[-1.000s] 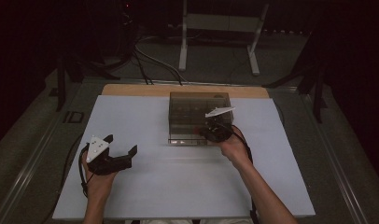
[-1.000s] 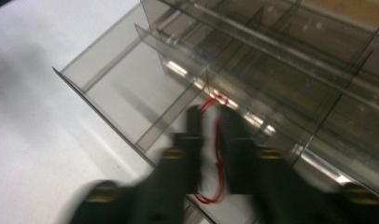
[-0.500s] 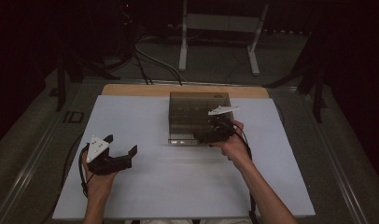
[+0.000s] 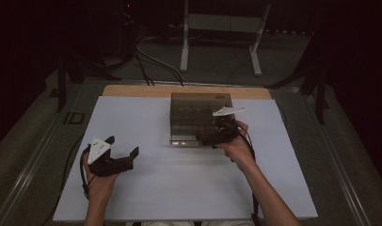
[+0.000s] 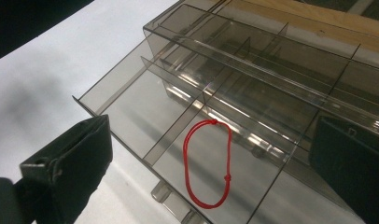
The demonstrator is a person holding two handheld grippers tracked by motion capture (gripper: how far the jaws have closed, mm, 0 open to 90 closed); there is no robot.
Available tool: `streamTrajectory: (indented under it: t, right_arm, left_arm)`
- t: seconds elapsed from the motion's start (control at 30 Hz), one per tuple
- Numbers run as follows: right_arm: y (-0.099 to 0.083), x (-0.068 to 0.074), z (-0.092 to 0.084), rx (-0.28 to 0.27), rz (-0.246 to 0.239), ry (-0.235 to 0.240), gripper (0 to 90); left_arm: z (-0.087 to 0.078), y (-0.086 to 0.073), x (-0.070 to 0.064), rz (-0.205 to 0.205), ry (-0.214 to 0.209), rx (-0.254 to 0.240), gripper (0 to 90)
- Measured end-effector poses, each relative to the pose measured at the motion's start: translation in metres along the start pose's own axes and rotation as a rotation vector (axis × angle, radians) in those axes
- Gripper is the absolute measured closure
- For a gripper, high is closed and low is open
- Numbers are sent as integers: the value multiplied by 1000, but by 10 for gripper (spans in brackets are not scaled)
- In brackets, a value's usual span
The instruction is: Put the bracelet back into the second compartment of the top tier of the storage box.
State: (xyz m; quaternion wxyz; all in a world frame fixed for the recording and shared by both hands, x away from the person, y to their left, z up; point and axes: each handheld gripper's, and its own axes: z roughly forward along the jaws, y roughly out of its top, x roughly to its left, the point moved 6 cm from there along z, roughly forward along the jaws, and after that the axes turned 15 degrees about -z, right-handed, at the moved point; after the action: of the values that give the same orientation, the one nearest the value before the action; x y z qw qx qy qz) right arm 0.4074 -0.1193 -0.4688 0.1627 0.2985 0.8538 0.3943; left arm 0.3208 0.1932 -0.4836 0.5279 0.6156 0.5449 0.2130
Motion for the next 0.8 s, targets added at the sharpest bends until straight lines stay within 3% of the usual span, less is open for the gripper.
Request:
streamTrajectory:
  t: [0.8]
  right_arm:
    - [-5, -7, -16, -46, 18, -10, 2]
  left_arm:
    - [0, -1, 0, 0, 3, -1, 36]
